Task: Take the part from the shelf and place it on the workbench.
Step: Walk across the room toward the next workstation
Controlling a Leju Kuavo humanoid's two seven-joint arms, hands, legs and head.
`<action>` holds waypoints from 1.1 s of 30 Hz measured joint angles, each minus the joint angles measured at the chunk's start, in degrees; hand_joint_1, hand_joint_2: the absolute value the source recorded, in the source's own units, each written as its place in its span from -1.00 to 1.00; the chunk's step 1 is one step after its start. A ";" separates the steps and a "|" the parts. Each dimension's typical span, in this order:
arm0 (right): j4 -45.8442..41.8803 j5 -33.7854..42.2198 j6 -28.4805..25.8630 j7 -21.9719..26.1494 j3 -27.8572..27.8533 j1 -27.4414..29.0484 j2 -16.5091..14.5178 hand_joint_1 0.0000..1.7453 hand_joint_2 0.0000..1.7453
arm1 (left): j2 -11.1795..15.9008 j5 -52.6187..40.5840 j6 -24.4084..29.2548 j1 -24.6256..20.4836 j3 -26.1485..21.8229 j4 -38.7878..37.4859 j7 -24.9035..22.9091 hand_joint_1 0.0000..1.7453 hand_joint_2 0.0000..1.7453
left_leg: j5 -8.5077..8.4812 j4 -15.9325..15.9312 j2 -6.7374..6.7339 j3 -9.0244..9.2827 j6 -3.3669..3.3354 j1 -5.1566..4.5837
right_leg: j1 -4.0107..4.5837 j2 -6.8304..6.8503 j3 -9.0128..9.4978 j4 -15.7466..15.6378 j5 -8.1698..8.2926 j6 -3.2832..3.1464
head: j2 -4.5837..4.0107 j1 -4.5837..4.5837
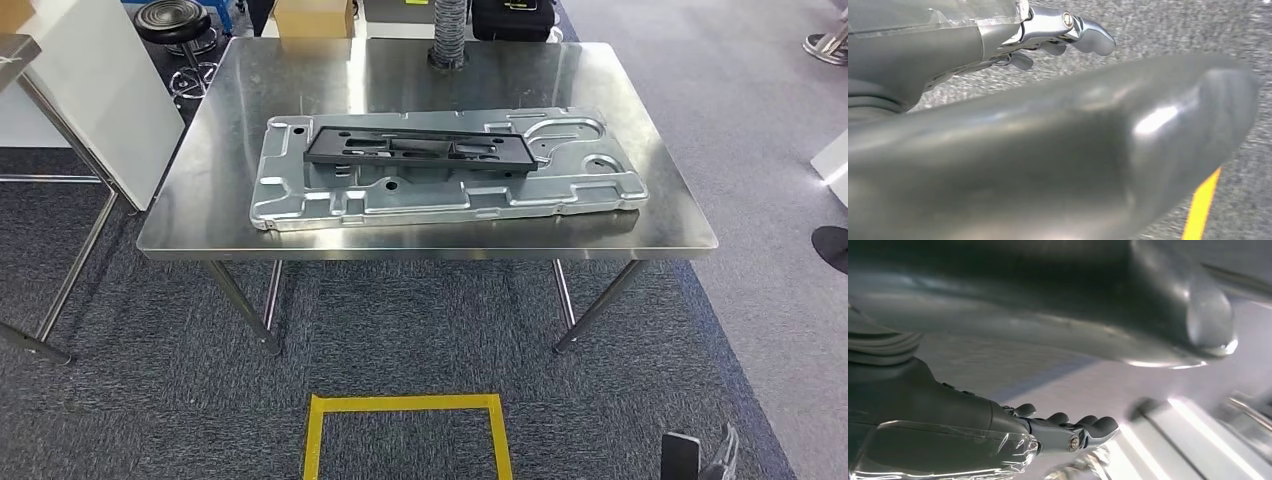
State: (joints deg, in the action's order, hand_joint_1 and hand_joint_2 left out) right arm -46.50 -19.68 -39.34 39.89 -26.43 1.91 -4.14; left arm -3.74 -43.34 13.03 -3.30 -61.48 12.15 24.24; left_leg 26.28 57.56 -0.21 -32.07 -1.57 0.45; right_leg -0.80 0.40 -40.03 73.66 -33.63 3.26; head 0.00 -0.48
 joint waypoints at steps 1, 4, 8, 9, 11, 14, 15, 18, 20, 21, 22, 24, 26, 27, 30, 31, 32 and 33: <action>3.21 -0.22 -0.05 0.00 -0.41 -0.57 0.32 -1.00 -1.00 | -0.01 -0.08 0.00 0.02 -0.02 0.00 0.02 -1.00 -1.00 | -0.59 0.11 -0.02 -0.85 0.05 -0.05 | 0.02 -0.01 1.06 0.26 1.06 -0.11 | 0.00 -0.02; 11.61 -0.53 1.07 -0.01 -1.75 -2.01 1.15 -1.00 -1.00 | -0.09 -0.30 -0.02 0.03 -0.07 0.00 0.08 -1.00 -1.00 | -2.11 0.36 0.02 -2.71 0.42 -0.25 | 0.30 -0.09 9.65 -10.26 4.27 -1.22 | 0.00 -0.03; 20.65 -2.78 3.26 -2.23 -2.44 -3.28 1.79 -1.00 -1.00 | -0.20 -0.39 -0.26 -0.06 -0.28 0.00 0.34 -1.00 -1.00 | -4.00 -0.11 -0.12 -3.10 1.76 -0.17 | 0.94 -0.11 14.38 -18.77 3.51 -2.48 | 0.00 -0.20; 22.83 -4.16 3.42 -3.92 -2.37 -3.36 1.82 -1.00 -1.00 | -0.21 -0.39 -0.30 -0.06 -0.37 0.00 0.44 -1.00 -1.00 | -4.04 -0.10 -0.08 -3.26 2.08 -0.07 | 0.92 0.01 14.05 -19.07 4.13 -2.85 | 0.00 -0.32; 26.10 -6.72 3.48 -7.47 -1.97 -3.44 1.69 -1.00 -1.00 | -0.26 -0.40 -0.42 0.09 -0.55 0.00 0.59 -1.00 -1.00 | -1.11 2.03 0.01 -4.27 2.60 0.02 | 0.69 0.18 12.90 -19.56 5.61 -3.57 | 0.00 -0.11; 29.59 -9.26 3.81 -12.15 -0.96 -3.40 1.29 -1.00 -1.00 | -0.36 -0.61 -0.63 0.13 -0.86 0.00 0.85 -1.00 -1.00 | 7.15 12.16 0.03 -6.59 3.12 0.21 | 0.81 0.27 10.43 -19.45 7.54 -4.02 | -0.01 0.39; 30.56 -9.96 4.20 -13.92 -0.60 -3.40 1.23 -1.00 -1.00 | -0.36 -0.76 -0.66 0.13 -0.96 0.00 0.92 -1.00 -1.00 | 7.91 15.01 0.03 -6.69 3.24 0.22 | 0.89 0.30 9.52 -19.24 8.12 -4.02 | -0.01 0.39; 32.70 -11.48 7.13 -19.93 0.45 -3.42 1.16 -1.00 -1.00 | -0.31 -1.39 -0.97 0.11 -1.17 0.00 0.97 -1.00 -1.00 | 4.12 12.33 0.03 -1.74 3.16 0.22 | 0.97 0.32 6.60 -17.91 9.45 -3.74 | -0.01 0.42; 33.62 -11.82 12.66 -26.35 1.01 -3.50 1.10 -1.00 -1.00 | -0.11 -2.29 -1.75 -0.12 -1.19 0.00 0.96 -1.00 -1.00 | 4.03 3.98 0.05 4.19 2.69 0.07 | 1.05 0.30 5.05 -16.74 10.06 -3.30 | -0.01 0.42; 33.95 -11.85 16.16 -30.44 1.19 -3.54 1.08 -1.00 -1.00 | 0.06 -2.87 -2.28 -0.21 -1.16 0.00 0.96 -1.00 -1.00 | 4.67 0.95 0.07 6.03 2.40 -0.06 | 1.09 0.30 4.67 -16.34 10.38 -3.00 | 0.00 0.39; 34.18 -11.85 19.24 -34.10 1.34 -3.59 1.07 -1.00 -1.00 | 0.24 -3.39 -2.75 -0.29 -1.14 0.00 0.92 -1.00 -1.00 | 5.41 -0.63 0.10 6.75 2.02 -0.21 | 1.10 0.32 4.48 -16.14 10.77 -2.69 | 0.00 0.45; 34.58 -11.84 23.15 -39.16 1.56 -3.57 1.07 -1.00 -1.00 | 0.56 -4.04 -3.32 -0.26 -1.11 -0.01 0.79 -1.00 -1.00 | 4.81 -0.97 0.07 6.19 1.17 -0.28 | 1.05 0.30 4.32 -16.26 11.69 -2.08 | -0.01 0.62; 34.94 -11.86 25.11 -41.99 1.75 -3.48 1.02 -1.00 -1.00 | 0.79 -4.35 -3.50 -0.37 -1.09 -0.01 0.52 -1.00 -1.00 | 3.47 -1.22 -0.17 5.03 0.28 -0.09 | 0.84 0.10 3.40 -14.97 9.96 -1.41 | -0.01 0.70; 35.10 -11.90 26.00 -43.14 1.86 -3.44 1.03 -1.00 -1.00 | 0.86 -4.46 -3.55 -0.43 -1.05 -0.01 0.33 -1.00 -1.00 | 2.63 -1.34 -0.27 4.16 -0.06 0.03 | 0.68 0.00 2.57 -12.78 7.43 -1.04 | -0.01 0.68; 35.22 -12.14 27.70 -44.37 2.14 -3.47 1.22 -1.00 -1.00 | 0.98 -4.51 -3.35 -0.45 -0.92 0.00 -0.23 -1.00 -1.00 | 0.47 -1.20 -0.38 1.29 -0.29 0.00 | 0.28 -0.09 0.35 -2.33 -0.40 -0.19 | 0.00 0.53; 35.23 -12.24 28.13 -44.45 2.18 -3.50 1.28 -1.00 -1.00 | 0.98 -4.51 -3.22 -0.43 -0.90 0.00 -0.39 -1.00 -1.00 | -0.22 -1.07 -0.40 0.35 -0.22 0.00 | 0.22 -0.09 0.64 -0.30 -0.52 -0.10 | 0.00 0.53; 35.24 -12.37 28.49 -44.49 2.23 -3.52 1.30 -1.00 -1.00 | 0.98 -4.51 -3.13 -0.43 -0.90 0.00 -0.54 -1.00 -1.00 | -0.87 -0.93 -0.42 -0.58 -0.14 -0.01 | 0.17 -0.10 1.82 -0.13 0.57 -0.12 | 0.00 0.51; 35.24 -12.49 28.77 -44.50 2.29 -3.55 1.32 -1.00 -1.00 | 0.97 -4.51 -3.07 -0.44 -0.90 0.00 -0.67 -1.00 -1.00 | -1.49 -0.79 -0.43 -1.45 -0.03 -0.02 | 0.14 -0.11 4.05 -2.08 2.21 -0.27 | 0.00 0.51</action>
State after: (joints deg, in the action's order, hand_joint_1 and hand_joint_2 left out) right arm -11.26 -32.16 -10.58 -4.61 -24.15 -1.63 -2.82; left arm -2.77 -47.84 9.96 -3.74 -62.38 12.15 23.57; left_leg 24.79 56.76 -0.64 -33.52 -1.60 0.43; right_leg -0.66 0.29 -35.98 71.58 -31.42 2.99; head 0.00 0.04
